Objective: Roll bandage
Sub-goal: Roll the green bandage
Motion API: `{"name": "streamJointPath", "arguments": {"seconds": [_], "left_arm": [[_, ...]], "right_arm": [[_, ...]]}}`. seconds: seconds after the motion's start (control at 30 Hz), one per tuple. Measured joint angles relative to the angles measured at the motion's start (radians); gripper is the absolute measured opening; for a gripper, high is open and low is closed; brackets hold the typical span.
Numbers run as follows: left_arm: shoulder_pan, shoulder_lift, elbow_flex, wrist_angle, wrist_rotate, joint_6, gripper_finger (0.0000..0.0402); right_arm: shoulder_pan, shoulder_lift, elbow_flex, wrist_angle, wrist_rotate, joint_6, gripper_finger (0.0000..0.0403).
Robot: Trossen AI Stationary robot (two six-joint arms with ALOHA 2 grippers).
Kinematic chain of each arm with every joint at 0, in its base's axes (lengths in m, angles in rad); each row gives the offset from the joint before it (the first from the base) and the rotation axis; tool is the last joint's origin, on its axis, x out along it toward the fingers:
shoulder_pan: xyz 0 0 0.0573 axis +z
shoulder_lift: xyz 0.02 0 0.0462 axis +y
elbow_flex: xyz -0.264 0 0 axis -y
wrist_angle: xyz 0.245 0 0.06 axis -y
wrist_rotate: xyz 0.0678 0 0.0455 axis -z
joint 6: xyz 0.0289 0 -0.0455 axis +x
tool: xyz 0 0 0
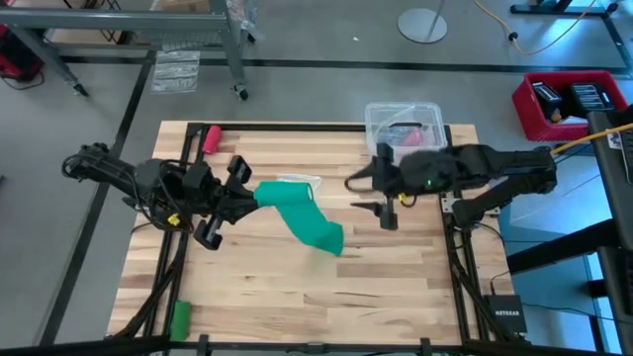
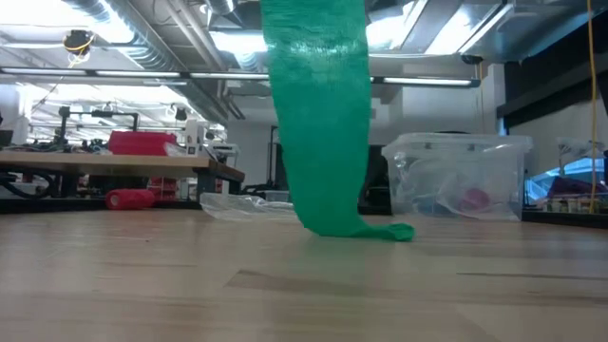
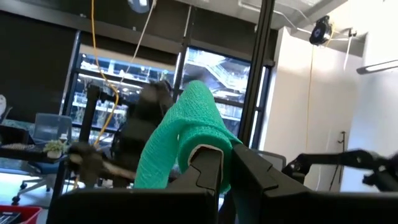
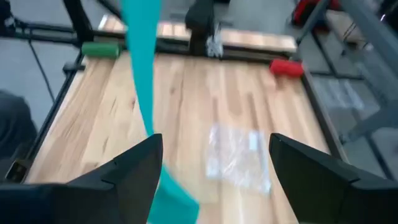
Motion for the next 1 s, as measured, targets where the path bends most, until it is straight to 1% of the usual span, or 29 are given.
{"name": "streamJointPath", "arguments": {"seconds": [0.07,0.13,0.2,0.27,0.3,0.37,0.47,0.57,0.67,0.73,0.83,0.9,1.0], "left_arm": [[0.000,-0.002,0.000,-0.005,0.000,0.000,0.0017],[0.000,-0.002,0.000,-0.019,0.000,0.000,0.0017],[0.000,-0.002,0.000,-0.034,-0.007,0.000,0.0017],[0.000,-0.002,0.000,-0.048,-0.020,0.000,0.0017],[0.000,-0.002,0.000,-0.059,-0.022,-0.002,0.0017],[0.000,-0.001,0.000,-0.069,-0.023,-0.006,0.0017],[0.000,0.000,0.000,-0.077,-0.026,-0.012,0.0017],[0.000,0.000,0.000,-0.084,-0.027,-0.020,0.0017],[0.000,0.001,0.000,-0.087,-0.027,-0.020,0.0017],[0.000,0.001,0.000,-0.089,-0.027,-0.020,0.0017],[0.000,0.001,0.000,-0.103,-0.026,-0.026,0.0017],[0.000,0.001,0.000,-0.109,-0.027,-0.026,0.0017],[0.000,0.001,0.000,-0.107,-0.027,-0.026,0.0017]], "right_arm": [[0.043,-0.006,-0.073,0.047,0.027,0.013,0.0298],[0.089,-0.013,-0.183,0.169,0.065,0.003,0.0298],[0.119,-0.032,-0.311,0.340,0.112,-0.040,0.0298],[0.127,-0.049,-0.427,0.544,0.161,-0.079,0.0298],[0.123,-0.052,-0.477,0.627,0.169,-0.086,0.0298],[0.101,-0.051,-0.547,0.763,0.148,-0.083,0.0298],[0.066,-0.030,-0.599,0.924,0.066,-0.073,0.0298],[0.043,0.000,-0.602,0.979,0.030,-0.071,0.0298],[0.020,0.038,-0.602,1.045,-0.045,-0.074,0.0292],[0.007,0.061,-0.602,1.088,-0.065,-0.080,0.0274],[-0.010,0.076,-0.602,1.118,-0.071,-0.097,0.0222],[-0.018,0.077,-0.602,1.128,-0.071,-0.115,0.0174],[-0.030,0.076,-0.602,1.103,-0.070,-0.142,0.0079]]}}
